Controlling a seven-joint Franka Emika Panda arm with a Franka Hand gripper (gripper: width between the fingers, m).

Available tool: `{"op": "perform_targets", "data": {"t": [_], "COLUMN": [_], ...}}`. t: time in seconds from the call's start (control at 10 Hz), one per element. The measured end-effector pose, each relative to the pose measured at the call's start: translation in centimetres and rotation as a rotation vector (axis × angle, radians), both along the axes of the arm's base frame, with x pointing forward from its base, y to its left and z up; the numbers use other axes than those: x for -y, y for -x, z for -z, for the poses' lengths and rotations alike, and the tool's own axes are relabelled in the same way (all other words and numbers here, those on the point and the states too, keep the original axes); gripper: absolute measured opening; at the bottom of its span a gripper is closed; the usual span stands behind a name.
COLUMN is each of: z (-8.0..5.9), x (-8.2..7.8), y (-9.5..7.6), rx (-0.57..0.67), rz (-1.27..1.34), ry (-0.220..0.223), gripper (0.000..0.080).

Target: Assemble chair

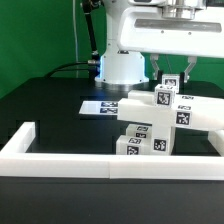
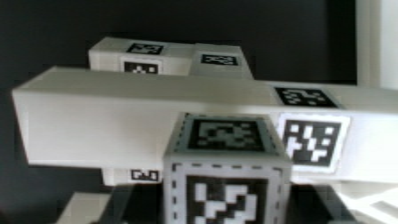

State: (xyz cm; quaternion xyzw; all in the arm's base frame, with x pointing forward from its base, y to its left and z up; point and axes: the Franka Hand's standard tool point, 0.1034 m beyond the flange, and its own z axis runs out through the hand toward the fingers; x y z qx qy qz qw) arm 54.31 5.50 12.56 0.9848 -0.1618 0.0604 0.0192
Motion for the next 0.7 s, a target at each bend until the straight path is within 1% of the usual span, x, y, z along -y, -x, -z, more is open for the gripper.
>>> {"op": "perform_targets", "data": {"t": [0.7], "z": [0.01], "x": [-0.27], "y": [0.03], "rx": [0.023], "rz": [0.429], "ry": [-0.058], "gripper": [0.0285]}}
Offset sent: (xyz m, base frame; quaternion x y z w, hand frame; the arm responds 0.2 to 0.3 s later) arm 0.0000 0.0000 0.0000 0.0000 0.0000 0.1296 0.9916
